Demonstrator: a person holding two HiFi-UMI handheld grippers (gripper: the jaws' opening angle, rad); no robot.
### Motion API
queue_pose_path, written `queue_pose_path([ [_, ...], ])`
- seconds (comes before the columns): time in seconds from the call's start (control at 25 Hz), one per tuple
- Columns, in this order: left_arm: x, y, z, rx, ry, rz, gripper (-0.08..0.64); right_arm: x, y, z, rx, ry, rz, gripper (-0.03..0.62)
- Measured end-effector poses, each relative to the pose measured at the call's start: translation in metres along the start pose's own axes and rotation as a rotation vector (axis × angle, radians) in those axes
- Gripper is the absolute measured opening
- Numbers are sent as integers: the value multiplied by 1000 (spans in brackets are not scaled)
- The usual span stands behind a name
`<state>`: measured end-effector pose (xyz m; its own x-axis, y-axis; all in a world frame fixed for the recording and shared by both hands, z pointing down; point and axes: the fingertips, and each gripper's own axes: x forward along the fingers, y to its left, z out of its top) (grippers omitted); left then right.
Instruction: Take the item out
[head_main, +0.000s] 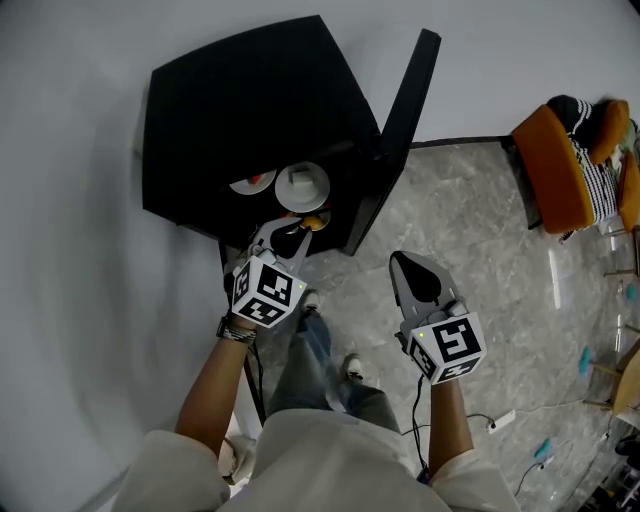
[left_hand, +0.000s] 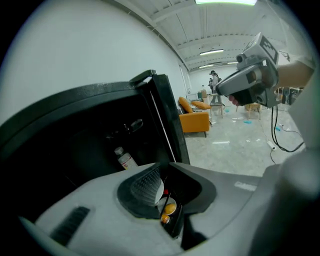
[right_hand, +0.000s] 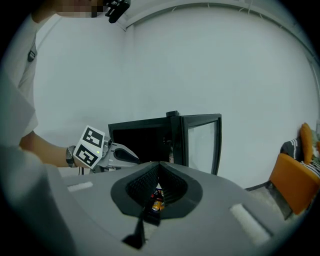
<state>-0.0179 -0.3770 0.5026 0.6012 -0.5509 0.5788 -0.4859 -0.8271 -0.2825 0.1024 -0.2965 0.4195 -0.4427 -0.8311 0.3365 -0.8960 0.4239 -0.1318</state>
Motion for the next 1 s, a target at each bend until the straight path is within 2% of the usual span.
queue_pose_path([
  [0.12, 22, 2, -16, 29, 36, -21, 62, 6, -2, -9, 10, 18, -12, 8],
  [0.52, 78, 11, -59, 53, 122, -100, 94, 27, -14, -46, 93, 71, -64, 8],
  [0.72, 112, 15, -85, 170, 202, -122, 104, 33, -24, -61, 94, 103, -94, 8],
  [1.0, 145, 15, -120, 281, 300, -149, 141, 45, -34, -71, 69, 119, -107, 8],
])
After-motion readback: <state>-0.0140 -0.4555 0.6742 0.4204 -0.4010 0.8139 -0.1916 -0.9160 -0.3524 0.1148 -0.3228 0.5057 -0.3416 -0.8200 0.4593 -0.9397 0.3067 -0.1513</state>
